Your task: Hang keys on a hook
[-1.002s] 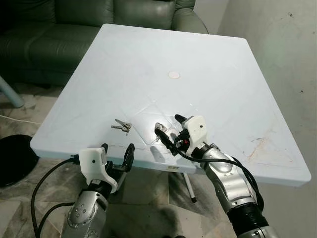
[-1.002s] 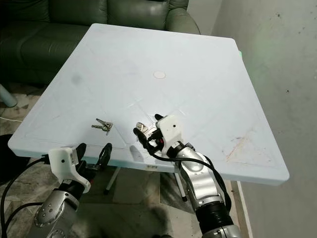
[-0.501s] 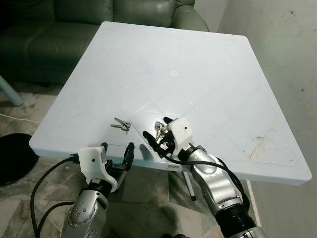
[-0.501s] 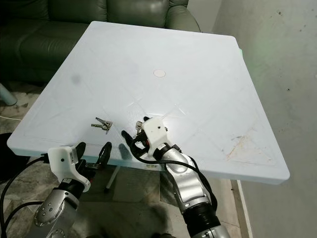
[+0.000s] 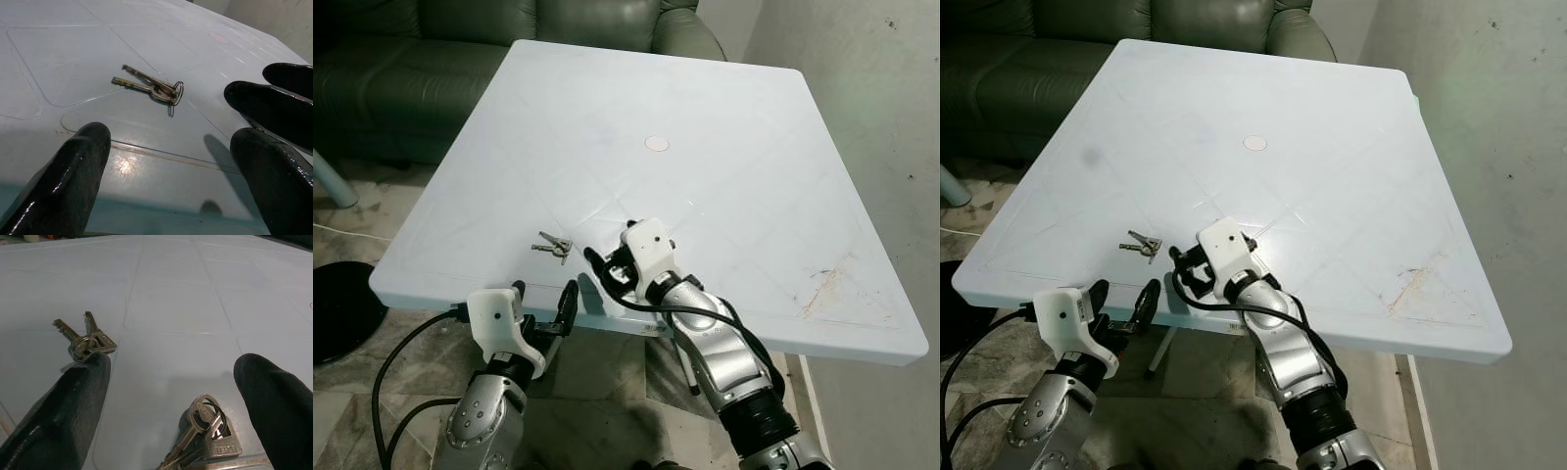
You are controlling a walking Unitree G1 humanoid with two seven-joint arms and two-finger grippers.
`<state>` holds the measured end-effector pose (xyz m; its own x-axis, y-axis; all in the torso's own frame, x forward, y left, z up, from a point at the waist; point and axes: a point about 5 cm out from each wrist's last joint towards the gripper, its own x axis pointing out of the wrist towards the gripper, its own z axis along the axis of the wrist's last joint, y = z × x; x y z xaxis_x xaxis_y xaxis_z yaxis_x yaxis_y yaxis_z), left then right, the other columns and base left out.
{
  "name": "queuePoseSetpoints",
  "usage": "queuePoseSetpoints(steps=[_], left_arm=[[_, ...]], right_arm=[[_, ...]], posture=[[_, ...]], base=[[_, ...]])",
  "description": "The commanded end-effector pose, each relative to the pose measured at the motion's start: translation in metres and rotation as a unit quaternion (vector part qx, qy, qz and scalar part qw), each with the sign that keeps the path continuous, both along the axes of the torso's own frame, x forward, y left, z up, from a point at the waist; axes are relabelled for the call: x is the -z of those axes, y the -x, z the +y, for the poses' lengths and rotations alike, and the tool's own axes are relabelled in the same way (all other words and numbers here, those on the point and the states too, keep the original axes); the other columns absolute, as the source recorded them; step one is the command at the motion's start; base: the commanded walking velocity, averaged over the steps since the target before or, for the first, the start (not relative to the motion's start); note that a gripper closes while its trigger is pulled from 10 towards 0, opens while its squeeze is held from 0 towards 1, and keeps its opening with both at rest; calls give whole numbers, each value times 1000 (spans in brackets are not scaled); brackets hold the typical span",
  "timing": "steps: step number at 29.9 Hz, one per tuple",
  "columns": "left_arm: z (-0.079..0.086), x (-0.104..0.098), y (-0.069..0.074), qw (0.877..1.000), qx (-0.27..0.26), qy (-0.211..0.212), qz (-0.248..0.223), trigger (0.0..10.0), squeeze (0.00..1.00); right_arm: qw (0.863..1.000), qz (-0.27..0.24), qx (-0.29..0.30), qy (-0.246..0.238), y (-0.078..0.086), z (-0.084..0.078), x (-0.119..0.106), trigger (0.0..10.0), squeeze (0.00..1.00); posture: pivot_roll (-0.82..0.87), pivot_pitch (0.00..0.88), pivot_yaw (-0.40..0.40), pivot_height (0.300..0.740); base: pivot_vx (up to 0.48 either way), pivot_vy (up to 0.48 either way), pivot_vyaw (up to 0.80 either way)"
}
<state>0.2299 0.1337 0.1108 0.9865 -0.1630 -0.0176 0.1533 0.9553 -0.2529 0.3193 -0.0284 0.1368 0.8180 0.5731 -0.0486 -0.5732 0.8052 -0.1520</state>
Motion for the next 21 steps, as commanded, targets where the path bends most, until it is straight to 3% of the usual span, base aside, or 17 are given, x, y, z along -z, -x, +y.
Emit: queuePoseSetpoints(steps=[1,3,9,15,16,17,18,19,21], left_arm=[[-4,6,3,1000,5,1,18,10000,0],[-4,6,4,1000,2,2,18,10000,0],[-5,6,5,1000,0,4,19,10000,0],[-6,5,5,1000,-2,5,19,10000,0],[-6,5,5,1000,-3,5,20,10000,0],[-6,6,6,1000,-3,5,20,10000,0],[-6,6,6,1000,-3,5,20,10000,0],[-6,6,6,1000,-4,4,21,10000,0],[-6,6,6,1000,-5,4,21,10000,0]], right_arm=[[1000,19,9,5,-3,1,-2,10000,0],[998,63,18,17,-6,0,0,10000,0],[994,89,28,49,-8,-3,6,10000,0],[993,108,31,43,-7,-3,6,9961,0],[993,109,32,36,-7,-3,4,7922,0],[993,105,40,40,-8,-4,4,3098,0],[993,105,43,42,-9,-4,4,3098,0],[992,107,44,43,-9,-5,4,0,0],[992,110,46,41,-10,-6,4,0,0]], posture=[[120,172,-108,740],[119,175,-110,740],[115,180,-113,740],[113,184,-115,740],[114,186,-117,740],[114,186,-117,740],[114,186,-117,740],[113,187,-116,740],[113,187,-116,740]], base=[[0,0,0],[0,0,0],[0,0,0],[0,0,0],[0,0,0],[0,0,0],[0,0,0],[0,0,0],[0,0,0]])
